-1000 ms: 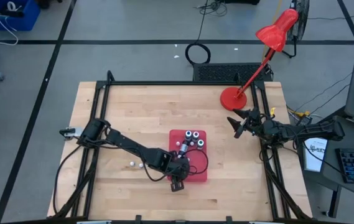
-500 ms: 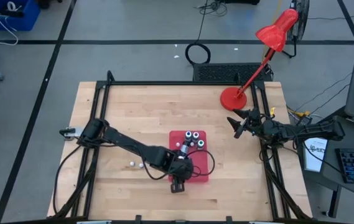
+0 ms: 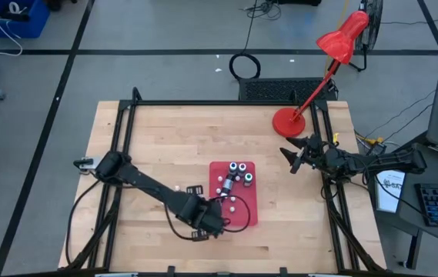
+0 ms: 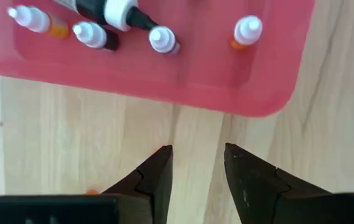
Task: Pick & Place food coloring
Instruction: Put the small orange food coloring bottle into the red bin
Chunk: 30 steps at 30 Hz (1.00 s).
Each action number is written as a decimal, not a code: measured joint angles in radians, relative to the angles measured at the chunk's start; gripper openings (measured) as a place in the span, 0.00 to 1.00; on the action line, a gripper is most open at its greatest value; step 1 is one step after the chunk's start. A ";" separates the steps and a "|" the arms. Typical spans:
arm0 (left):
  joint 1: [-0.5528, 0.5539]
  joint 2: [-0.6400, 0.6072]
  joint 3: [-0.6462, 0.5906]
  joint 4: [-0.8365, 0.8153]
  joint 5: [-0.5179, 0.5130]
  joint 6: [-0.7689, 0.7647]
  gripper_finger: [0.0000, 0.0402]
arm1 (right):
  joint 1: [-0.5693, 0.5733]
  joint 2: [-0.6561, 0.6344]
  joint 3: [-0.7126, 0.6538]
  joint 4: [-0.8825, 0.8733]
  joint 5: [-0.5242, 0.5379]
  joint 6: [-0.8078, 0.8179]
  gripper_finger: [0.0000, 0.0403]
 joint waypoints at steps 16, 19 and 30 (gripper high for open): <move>-0.024 0.000 -0.003 -0.157 -0.107 -0.145 0.40 | 0.000 0.000 0.000 0.001 -0.138 0.008 0.69; -0.010 0.000 -0.043 -0.160 -0.109 -0.111 0.43 | 0.000 0.000 0.000 0.001 -0.179 0.008 0.69; -0.015 -0.337 -0.442 0.140 -0.165 -0.146 0.48 | 0.000 0.000 0.000 -0.002 -0.182 -0.021 0.69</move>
